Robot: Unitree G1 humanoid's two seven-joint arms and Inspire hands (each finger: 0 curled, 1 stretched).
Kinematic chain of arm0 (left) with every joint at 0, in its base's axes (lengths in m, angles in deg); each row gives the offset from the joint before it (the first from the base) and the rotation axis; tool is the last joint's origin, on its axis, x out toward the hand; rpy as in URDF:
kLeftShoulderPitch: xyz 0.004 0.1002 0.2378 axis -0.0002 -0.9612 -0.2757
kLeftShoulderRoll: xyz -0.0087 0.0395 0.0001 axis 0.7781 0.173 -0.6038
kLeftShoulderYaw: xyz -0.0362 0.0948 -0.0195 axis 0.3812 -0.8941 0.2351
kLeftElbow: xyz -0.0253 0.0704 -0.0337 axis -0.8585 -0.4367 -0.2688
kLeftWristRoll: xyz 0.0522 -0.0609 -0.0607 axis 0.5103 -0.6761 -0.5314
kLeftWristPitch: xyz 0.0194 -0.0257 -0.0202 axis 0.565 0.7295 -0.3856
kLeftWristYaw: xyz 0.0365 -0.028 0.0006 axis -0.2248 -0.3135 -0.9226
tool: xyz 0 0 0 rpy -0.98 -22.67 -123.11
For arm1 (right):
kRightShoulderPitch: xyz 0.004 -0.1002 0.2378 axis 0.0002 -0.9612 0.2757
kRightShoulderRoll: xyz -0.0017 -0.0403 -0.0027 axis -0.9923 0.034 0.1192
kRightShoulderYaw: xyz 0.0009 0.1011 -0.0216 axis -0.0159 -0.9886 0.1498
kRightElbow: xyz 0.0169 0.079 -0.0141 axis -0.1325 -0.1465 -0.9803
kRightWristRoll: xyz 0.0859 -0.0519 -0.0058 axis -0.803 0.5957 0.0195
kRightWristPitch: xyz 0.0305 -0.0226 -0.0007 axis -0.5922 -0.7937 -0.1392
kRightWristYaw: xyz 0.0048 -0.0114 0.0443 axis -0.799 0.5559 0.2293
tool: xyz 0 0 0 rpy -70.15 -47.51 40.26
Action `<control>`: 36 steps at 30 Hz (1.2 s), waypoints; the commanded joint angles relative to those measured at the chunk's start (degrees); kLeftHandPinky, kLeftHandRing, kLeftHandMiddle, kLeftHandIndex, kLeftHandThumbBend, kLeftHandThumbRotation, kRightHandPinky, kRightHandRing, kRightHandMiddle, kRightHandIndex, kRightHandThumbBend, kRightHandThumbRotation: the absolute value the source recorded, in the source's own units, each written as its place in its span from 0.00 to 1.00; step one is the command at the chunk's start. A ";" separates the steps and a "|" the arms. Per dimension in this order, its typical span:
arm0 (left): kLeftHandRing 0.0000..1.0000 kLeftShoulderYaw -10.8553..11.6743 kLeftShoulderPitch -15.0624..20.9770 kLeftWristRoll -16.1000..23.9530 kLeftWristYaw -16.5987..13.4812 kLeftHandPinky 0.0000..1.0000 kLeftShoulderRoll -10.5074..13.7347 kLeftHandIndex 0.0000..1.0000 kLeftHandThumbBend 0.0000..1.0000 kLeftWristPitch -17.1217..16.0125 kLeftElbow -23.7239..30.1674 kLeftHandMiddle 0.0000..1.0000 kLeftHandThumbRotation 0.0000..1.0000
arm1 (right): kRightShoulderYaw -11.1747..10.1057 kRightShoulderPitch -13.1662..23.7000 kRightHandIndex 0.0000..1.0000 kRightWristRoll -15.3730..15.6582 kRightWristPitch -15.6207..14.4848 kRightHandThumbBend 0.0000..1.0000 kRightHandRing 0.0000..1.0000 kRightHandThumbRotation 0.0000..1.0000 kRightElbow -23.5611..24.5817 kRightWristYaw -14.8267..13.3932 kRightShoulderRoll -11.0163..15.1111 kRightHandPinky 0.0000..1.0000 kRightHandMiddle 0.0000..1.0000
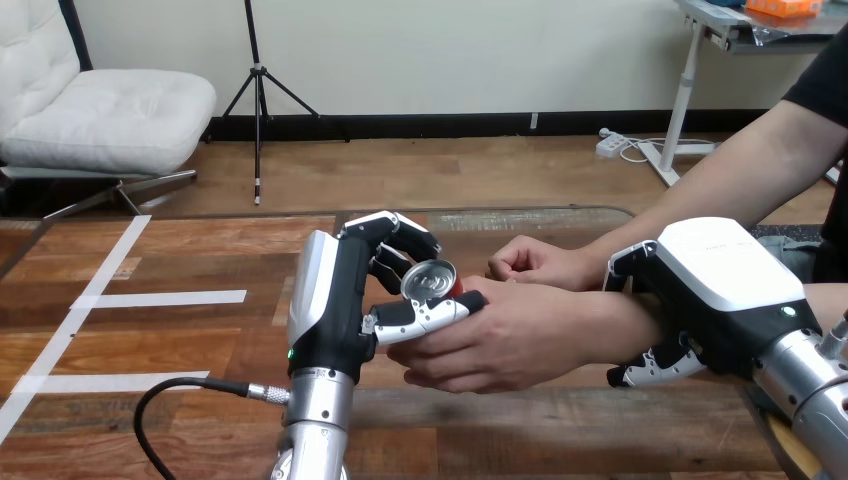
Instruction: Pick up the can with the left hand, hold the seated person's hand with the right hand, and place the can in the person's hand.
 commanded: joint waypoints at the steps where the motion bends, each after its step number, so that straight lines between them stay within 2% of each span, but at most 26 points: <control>1: 0.40 -1.82 1.74 0.56 0.60 0.35 -1.15 0.43 0.70 -2.98 4.43 0.43 0.00 | 2.19 1.29 0.45 -0.95 2.49 0.81 0.31 0.00 1.04 1.08 -1.46 0.25 0.39; 20: 0.39 -3.97 -0.09 0.12 3.12 0.35 -3.52 0.44 0.68 -4.27 7.25 0.43 0.00 | 2.34 1.49 0.45 -0.31 3.10 0.81 0.33 0.00 0.39 0.44 -1.85 0.28 0.42; 36: 0.38 -5.24 -1.83 -0.33 5.16 0.33 -4.62 0.44 0.68 -4.17 10.21 0.42 0.00 | 2.18 1.42 0.45 -0.42 3.57 0.81 0.29 0.00 -0.17 0.14 -1.93 0.24 0.38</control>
